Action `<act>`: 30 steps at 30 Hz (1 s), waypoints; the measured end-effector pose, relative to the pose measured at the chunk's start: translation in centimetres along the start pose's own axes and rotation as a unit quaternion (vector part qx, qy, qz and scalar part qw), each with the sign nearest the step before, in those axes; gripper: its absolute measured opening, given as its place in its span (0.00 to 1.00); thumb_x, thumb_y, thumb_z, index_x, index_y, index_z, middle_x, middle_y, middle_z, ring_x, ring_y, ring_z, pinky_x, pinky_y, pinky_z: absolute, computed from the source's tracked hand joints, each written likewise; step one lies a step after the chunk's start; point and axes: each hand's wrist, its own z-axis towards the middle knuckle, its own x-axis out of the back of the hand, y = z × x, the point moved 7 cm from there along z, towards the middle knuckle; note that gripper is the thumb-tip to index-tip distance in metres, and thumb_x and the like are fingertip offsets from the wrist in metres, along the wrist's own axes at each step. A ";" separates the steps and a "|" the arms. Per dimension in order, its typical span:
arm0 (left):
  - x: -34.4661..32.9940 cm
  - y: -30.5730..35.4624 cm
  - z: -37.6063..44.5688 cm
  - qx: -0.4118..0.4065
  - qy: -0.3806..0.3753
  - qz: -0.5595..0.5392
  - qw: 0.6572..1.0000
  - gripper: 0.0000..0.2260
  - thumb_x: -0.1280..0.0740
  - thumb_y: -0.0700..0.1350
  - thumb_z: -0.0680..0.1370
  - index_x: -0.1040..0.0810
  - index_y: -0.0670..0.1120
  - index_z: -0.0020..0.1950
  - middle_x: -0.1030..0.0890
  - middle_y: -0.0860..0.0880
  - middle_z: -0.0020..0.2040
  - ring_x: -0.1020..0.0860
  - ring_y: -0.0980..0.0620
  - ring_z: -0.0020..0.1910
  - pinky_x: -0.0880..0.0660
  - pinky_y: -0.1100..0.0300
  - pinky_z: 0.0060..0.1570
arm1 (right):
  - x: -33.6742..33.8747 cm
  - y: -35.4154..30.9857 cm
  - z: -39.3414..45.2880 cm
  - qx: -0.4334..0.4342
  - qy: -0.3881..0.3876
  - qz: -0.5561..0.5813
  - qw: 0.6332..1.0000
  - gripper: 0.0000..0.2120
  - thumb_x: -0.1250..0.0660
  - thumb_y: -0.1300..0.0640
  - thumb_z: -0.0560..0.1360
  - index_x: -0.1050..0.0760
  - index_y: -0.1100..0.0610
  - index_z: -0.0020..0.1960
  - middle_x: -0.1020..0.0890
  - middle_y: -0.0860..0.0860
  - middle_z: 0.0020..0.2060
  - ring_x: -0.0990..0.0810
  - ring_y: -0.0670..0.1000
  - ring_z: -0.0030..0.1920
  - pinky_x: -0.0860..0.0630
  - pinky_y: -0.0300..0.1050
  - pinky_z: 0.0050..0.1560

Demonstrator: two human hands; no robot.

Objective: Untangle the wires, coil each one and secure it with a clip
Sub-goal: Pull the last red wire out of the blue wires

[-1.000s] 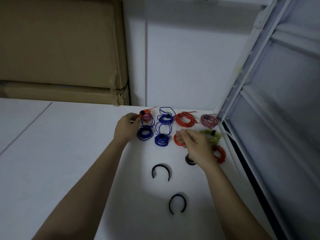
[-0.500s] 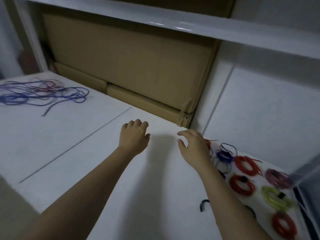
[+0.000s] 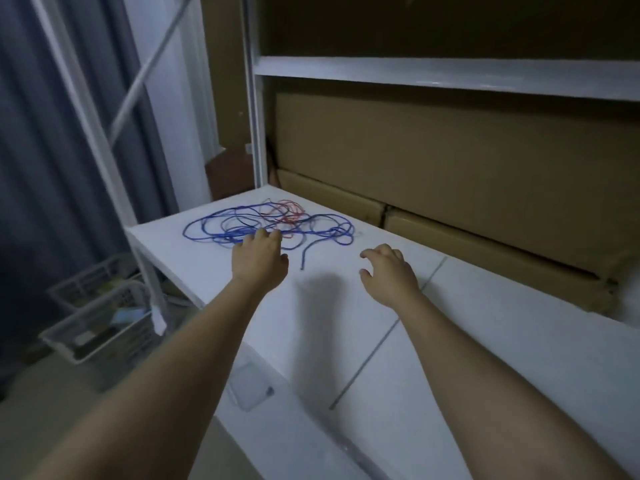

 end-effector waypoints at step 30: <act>-9.2 -25.5 33.8 -0.086 -0.027 -0.152 0.984 0.17 0.38 0.48 0.81 0.30 0.45 0.68 0.27 0.44 0.63 0.28 0.42 0.60 0.26 0.49 0.54 | -19.1 -18.4 37.1 -0.109 0.066 0.209 0.970 0.07 0.38 0.59 0.78 0.24 0.61 0.46 0.19 0.55 0.42 0.21 0.56 0.45 0.29 0.45 0.42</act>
